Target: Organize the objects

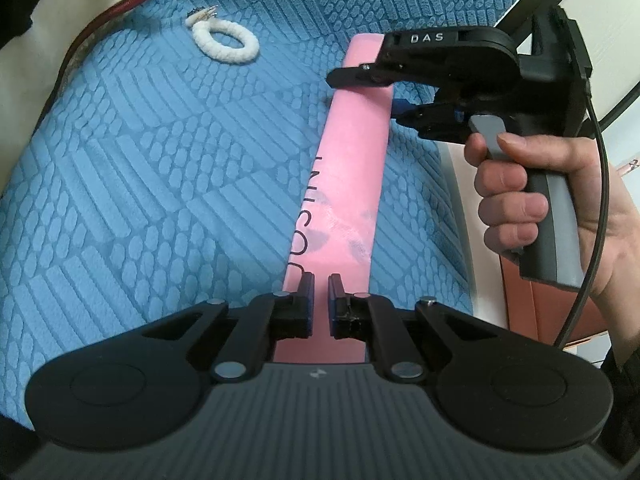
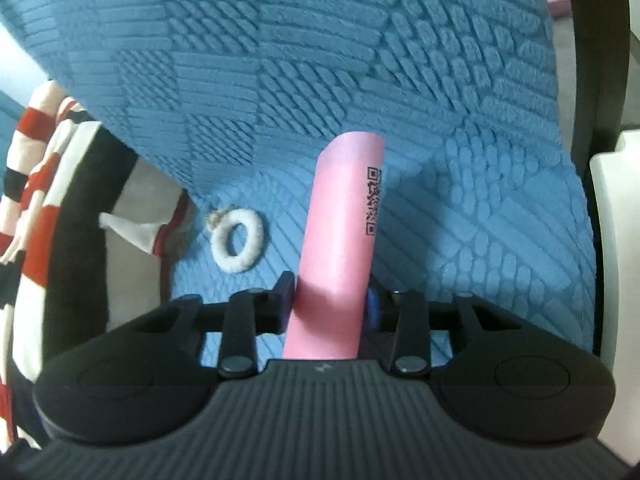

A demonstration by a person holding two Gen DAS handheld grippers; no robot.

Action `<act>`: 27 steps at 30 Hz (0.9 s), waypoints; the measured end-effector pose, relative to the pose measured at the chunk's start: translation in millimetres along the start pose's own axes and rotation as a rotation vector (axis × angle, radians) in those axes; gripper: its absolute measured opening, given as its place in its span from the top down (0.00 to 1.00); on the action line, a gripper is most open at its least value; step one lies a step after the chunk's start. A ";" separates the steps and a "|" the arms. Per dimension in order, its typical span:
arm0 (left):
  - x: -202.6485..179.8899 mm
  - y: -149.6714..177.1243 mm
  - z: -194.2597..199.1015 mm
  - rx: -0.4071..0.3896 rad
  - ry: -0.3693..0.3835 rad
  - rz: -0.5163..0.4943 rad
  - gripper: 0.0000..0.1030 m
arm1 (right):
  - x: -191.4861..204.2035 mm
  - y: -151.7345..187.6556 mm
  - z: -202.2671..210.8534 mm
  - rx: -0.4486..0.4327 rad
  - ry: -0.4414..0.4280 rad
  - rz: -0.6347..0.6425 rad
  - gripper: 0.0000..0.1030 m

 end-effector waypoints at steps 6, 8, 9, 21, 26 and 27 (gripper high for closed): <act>1.2 0.3 -0.6 -0.006 -0.003 0.011 0.90 | 13.5 1.6 21.8 -0.042 -0.066 0.015 0.77; 1.5 1.2 0.0 -0.011 -0.003 0.022 0.90 | 17.8 3.9 33.5 -0.054 -0.095 0.027 0.80; 1.5 1.5 0.1 -0.014 -0.004 0.026 0.90 | 21.4 6.7 40.0 -0.061 -0.110 0.040 0.81; 7.2 4.7 1.9 -0.035 0.014 0.109 0.90 | 52.1 56.9 89.7 -0.080 -0.227 0.159 0.83; 9.6 4.6 3.1 -0.034 0.027 0.144 0.90 | 55.7 77.5 102.3 -0.077 -0.242 0.185 0.83; 10.4 4.6 3.6 -0.032 0.032 0.156 0.90 | 55.9 81.8 103.8 -0.076 -0.243 0.190 0.83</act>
Point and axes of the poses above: each gripper's, at about its wrist camera, not at the fingertips, and z roughly against the way its jaws point, x to its left, y to its underside, the point moved 7 cm from there along -z, roughly the way its jaws point, and after that the axes turned 12 degrees about -z, right-handed, at the moved point
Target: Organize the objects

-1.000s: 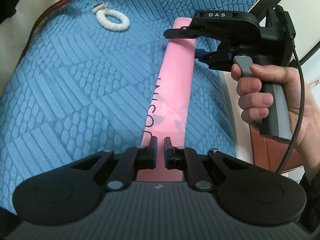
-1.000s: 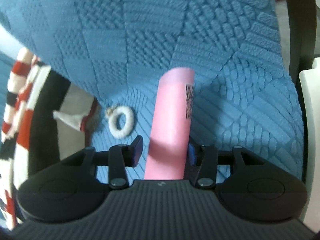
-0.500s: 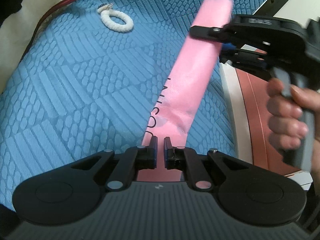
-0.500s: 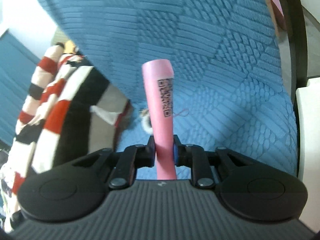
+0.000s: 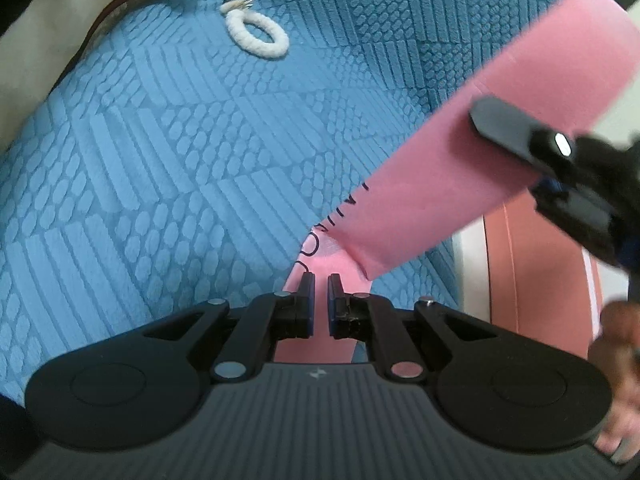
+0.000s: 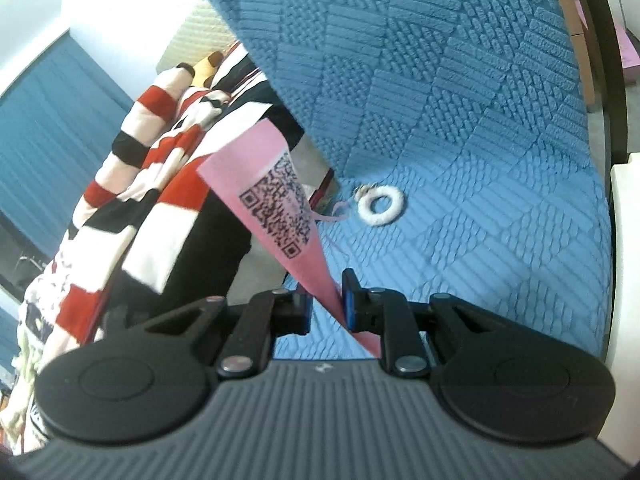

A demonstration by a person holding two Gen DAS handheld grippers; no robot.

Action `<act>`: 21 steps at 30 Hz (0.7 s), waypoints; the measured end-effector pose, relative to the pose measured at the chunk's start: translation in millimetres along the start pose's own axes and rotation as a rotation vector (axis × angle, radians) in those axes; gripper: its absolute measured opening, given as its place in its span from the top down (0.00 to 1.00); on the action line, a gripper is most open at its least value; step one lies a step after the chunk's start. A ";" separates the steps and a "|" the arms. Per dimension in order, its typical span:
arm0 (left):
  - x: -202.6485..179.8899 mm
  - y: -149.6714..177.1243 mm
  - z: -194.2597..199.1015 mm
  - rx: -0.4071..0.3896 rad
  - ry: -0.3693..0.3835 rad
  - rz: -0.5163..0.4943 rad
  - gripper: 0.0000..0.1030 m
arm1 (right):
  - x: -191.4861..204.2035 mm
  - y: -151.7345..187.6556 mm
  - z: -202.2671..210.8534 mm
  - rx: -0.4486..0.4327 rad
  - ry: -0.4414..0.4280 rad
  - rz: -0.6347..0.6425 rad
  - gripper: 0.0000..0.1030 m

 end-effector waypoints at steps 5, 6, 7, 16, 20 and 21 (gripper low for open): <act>2.4 -0.7 2.8 0.011 0.020 0.040 0.90 | 7.0 21.5 7.5 0.018 -0.008 0.016 0.83; 2.9 -0.9 3.1 0.016 0.024 0.049 0.90 | 8.3 25.9 9.1 0.021 -0.006 0.022 0.83; 3.6 -1.0 3.9 0.019 0.026 0.056 0.90 | 9.5 30.1 10.1 0.025 -0.003 0.028 0.83; 23.3 -9.8 26.2 -0.018 0.032 0.142 0.90 | 13.2 61.9 13.9 0.083 0.013 0.075 0.82; 32.0 -20.4 37.3 -0.064 0.048 0.172 0.90 | 13.0 72.4 12.9 0.111 0.018 0.088 0.82; 32.7 -22.8 40.0 -0.075 0.061 0.178 0.90 | 13.2 75.0 12.0 0.121 0.019 0.096 0.82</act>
Point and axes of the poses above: each gripper's, at about its wrist camera, not at the fingertips, and z roughly against the way its jaws point, x to its left, y to its underside, the point moved 7 cm from there along -z, roughly the way its jaws point, and after that the axes turned 12 degrees about -z, right-handed, at the moved point
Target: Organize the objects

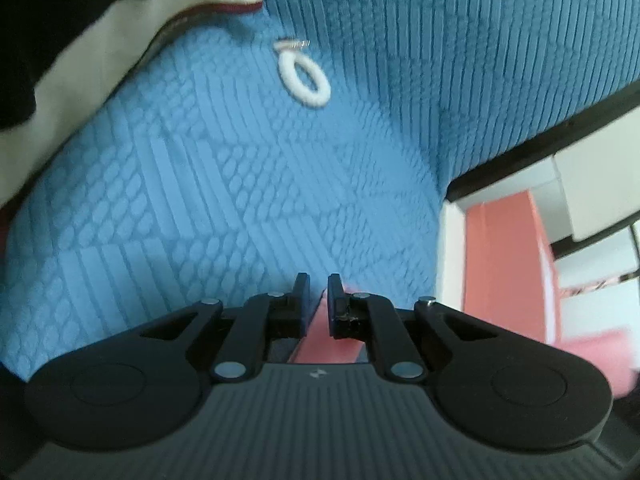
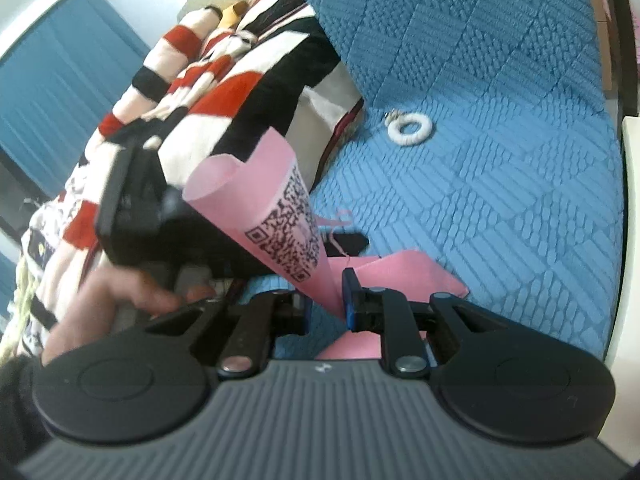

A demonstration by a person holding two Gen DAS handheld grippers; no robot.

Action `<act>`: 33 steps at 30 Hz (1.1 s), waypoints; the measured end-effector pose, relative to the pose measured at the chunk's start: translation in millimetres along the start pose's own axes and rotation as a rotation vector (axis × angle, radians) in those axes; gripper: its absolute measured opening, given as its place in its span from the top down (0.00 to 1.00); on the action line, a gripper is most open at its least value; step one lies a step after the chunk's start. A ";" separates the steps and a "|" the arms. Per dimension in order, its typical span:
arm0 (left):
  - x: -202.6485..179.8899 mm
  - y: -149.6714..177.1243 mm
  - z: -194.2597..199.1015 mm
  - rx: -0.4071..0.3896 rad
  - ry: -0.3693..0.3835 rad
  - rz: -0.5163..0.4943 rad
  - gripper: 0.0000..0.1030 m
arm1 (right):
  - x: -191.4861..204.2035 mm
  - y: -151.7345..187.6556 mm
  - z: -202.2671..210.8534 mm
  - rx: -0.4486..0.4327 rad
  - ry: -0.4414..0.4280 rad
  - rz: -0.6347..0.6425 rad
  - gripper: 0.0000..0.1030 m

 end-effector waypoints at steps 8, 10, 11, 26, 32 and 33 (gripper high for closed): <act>-21.3 -2.3 -5.6 0.035 0.118 -0.063 0.90 | 3.7 22.9 -18.2 0.093 0.034 0.070 0.82; -30.6 1.7 -12.3 0.073 0.137 -0.105 0.90 | 3.0 25.8 -21.0 0.108 0.039 0.077 0.82; -34.0 5.9 -16.5 0.097 0.141 -0.126 0.90 | 2.4 26.7 -22.3 0.114 0.039 0.079 0.82; -29.6 26.1 -30.7 0.171 0.040 -0.220 0.97 | -14.5 46.7 -10.3 0.193 0.061 0.011 0.65; -31.0 28.1 -27.3 0.162 0.041 -0.227 0.97 | -25.9 44.8 13.6 0.147 0.105 -0.027 0.65; -31.5 27.9 -27.5 0.162 0.039 -0.231 0.97 | -29.8 40.5 15.4 0.122 0.119 -0.037 0.65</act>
Point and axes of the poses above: each gripper's, at about its wrist camera, not at the fingertips, and z roughly against the way its jaws point, x to its left, y to its underside, the point moved 7 cm from there along -z, roughly the way its jaws point, and after that the axes turned 12 degrees about -z, right-handed, at the moved point
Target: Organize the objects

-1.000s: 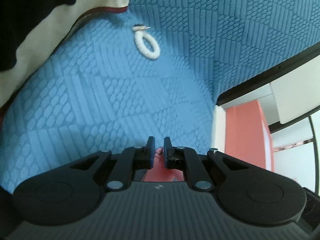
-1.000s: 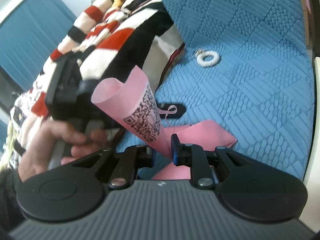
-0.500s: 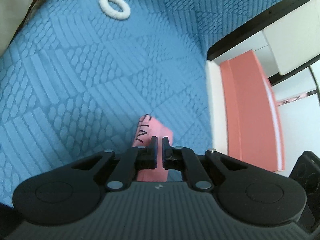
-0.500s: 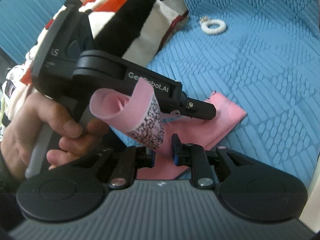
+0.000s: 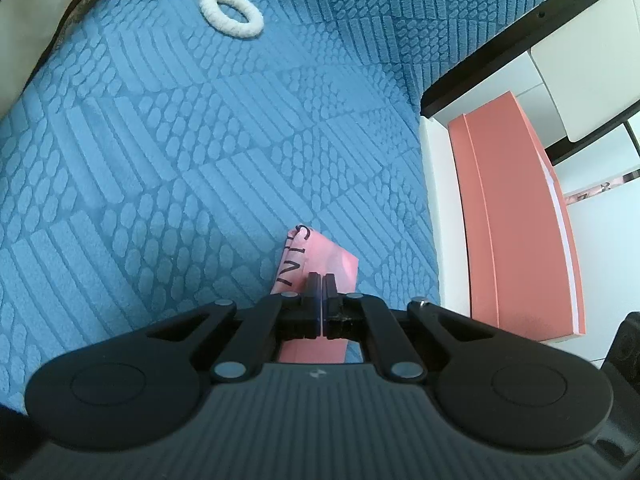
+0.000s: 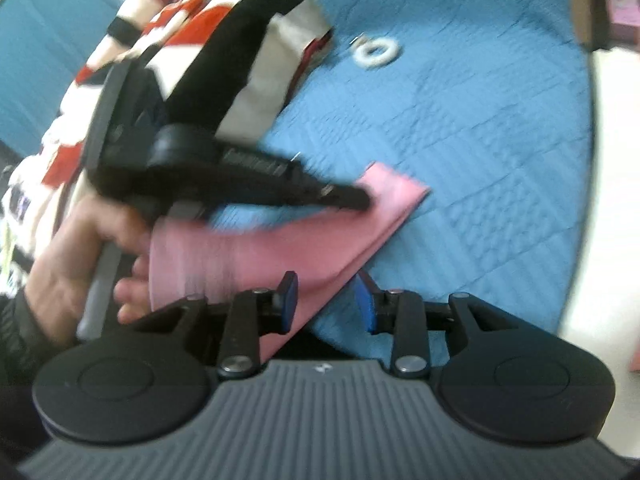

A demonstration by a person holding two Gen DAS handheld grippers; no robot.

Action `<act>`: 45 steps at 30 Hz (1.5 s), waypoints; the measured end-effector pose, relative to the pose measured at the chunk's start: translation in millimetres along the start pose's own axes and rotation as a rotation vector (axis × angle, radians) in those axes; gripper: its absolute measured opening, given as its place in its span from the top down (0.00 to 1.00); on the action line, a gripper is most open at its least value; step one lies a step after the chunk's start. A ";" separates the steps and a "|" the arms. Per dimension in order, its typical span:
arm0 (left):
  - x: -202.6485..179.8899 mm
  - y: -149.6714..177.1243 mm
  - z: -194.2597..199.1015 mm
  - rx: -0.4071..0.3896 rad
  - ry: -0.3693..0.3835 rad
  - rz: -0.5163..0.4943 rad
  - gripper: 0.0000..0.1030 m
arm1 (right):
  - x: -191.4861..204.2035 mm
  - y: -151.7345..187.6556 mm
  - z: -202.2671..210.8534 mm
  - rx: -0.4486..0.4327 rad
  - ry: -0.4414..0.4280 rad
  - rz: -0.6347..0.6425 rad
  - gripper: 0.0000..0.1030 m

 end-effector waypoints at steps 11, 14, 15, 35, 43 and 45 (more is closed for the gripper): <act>-3.3 -2.1 1.8 -0.002 -0.018 -0.020 0.97 | 12.4 -22.3 -33.3 -0.006 0.024 0.057 0.66; -2.0 -2.9 4.0 -0.009 -0.019 -0.010 0.97 | 14.7 -20.8 -46.3 0.020 0.036 0.072 0.66; -1.4 -3.1 5.2 -0.012 -0.024 -0.009 0.97 | 13.8 -20.9 -49.8 0.025 0.040 0.069 0.67; -3.6 45.2 58.1 -0.137 -0.074 0.019 0.97 | 2.2 -24.9 -57.3 0.027 0.012 -0.044 0.72; -14.4 58.9 39.4 -0.075 -0.127 -0.069 0.97 | -0.7 -27.3 -56.6 0.029 -0.006 -0.075 0.71; -14.7 58.7 37.0 -0.069 -0.141 -0.083 0.97 | -2.5 -31.6 -55.4 0.019 -0.010 -0.083 0.70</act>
Point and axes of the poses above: each gripper's, at about its wrist camera, not at the fingertips, and z roughly against the way its jaws point, x to its left, y to its underside, the point moved 7 cm from there along -z, roughly the way its jaws point, and after that the axes turned 12 degrees about -z, right-handed, at the moved point
